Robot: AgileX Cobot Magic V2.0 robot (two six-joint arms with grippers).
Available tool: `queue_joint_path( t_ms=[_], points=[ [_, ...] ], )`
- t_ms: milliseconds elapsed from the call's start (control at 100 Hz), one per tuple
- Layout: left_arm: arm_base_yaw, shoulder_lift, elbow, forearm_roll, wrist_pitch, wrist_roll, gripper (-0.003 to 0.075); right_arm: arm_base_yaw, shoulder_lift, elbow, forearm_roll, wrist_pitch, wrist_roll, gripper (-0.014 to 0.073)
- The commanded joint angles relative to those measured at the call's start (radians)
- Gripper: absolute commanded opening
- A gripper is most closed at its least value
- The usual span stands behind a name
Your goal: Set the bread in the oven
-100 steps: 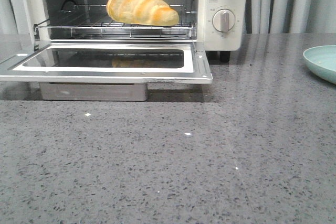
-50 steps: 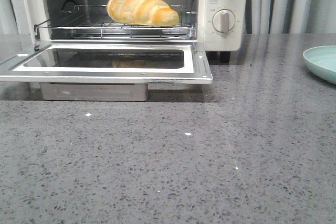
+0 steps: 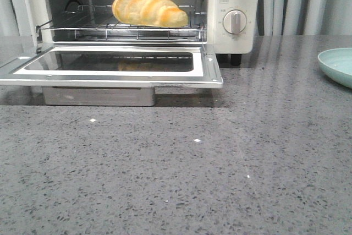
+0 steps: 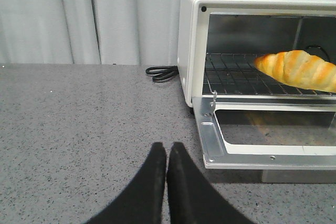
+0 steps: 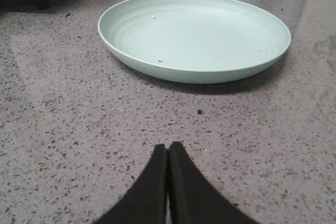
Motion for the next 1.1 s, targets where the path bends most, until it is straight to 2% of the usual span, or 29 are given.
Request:
queue_joint_path(
  t_ms=[0,1090],
  points=[
    [0.001,-0.025,-0.025,-0.01,-0.076,0.0,-0.0021,-0.004,-0.02,0.026,-0.007,-0.01,-0.009,-0.0053],
    [0.001,-0.025,-0.025,-0.01,-0.076,0.0,-0.0021,-0.004,-0.02,0.026,-0.007,0.004,-0.009,-0.0053]
  ],
)
